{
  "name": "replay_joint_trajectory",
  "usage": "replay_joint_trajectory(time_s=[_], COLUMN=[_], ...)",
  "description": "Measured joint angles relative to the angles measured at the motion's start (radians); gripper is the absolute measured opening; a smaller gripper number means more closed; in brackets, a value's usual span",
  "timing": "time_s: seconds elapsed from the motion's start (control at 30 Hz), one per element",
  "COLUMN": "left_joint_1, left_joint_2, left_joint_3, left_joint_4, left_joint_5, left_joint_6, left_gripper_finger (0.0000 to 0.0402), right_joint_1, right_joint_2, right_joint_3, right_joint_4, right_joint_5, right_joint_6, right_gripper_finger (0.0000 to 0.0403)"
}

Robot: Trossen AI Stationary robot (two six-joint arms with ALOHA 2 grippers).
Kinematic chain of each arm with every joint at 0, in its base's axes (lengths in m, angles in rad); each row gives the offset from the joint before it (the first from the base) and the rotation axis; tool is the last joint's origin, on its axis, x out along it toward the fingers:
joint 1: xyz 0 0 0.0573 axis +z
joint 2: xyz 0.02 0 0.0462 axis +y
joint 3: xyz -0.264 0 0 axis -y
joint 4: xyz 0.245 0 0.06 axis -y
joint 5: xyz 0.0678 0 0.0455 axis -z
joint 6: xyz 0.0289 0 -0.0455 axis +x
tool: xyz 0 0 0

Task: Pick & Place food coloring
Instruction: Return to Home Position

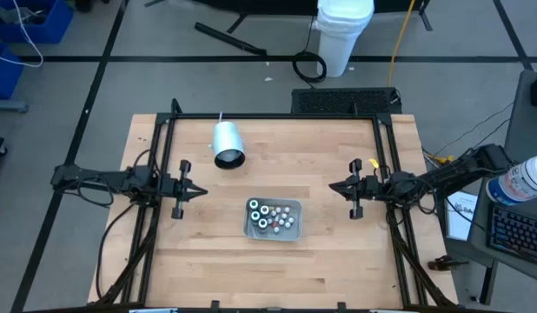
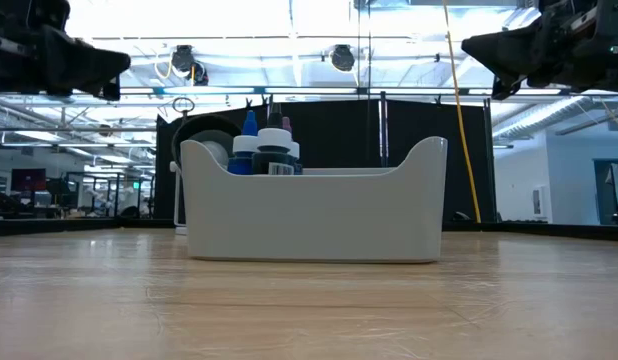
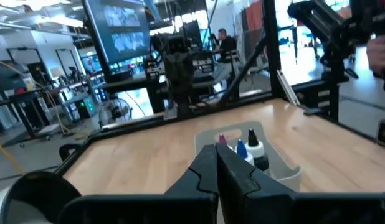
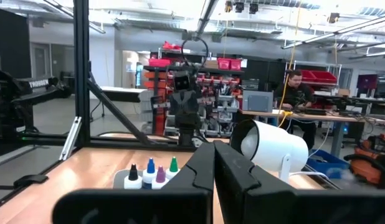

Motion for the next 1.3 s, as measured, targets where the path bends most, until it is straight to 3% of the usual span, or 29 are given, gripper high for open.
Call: replay_joint_trajectory(time_s=[0.3,0.6,0.87,1.3], left_joint_1=[0.025,0.048,0.047,0.047], left_joint_2=[-0.109,-0.144,-0.147,-0.146], left_joint_3=[-0.034,-0.033,-0.033,-0.033], left_joint_4=[-0.133,-0.141,-0.143,-0.145], left_joint_5=[0.007,0.026,0.029,0.03], left_joint_6=[0.014,0.016,0.018,-0.007], left_gripper_finger=[0.0001,0.0001,0.0,0.0], right_joint_1=[0.0,0.006,0.049,0.05], right_joint_2=[-0.017,-0.054,-0.228,-0.452], right_joint_3=[-0.002,-0.003,-0.003,-0.004], right_joint_4=[-0.02,-0.042,-0.226,-0.455], right_joint_5=[0.003,0.029,0.102,0.102], right_joint_6=[0.001,-0.012,-0.051,-0.05], right_gripper_finger=[0.0,0.0,0.0,0.0])
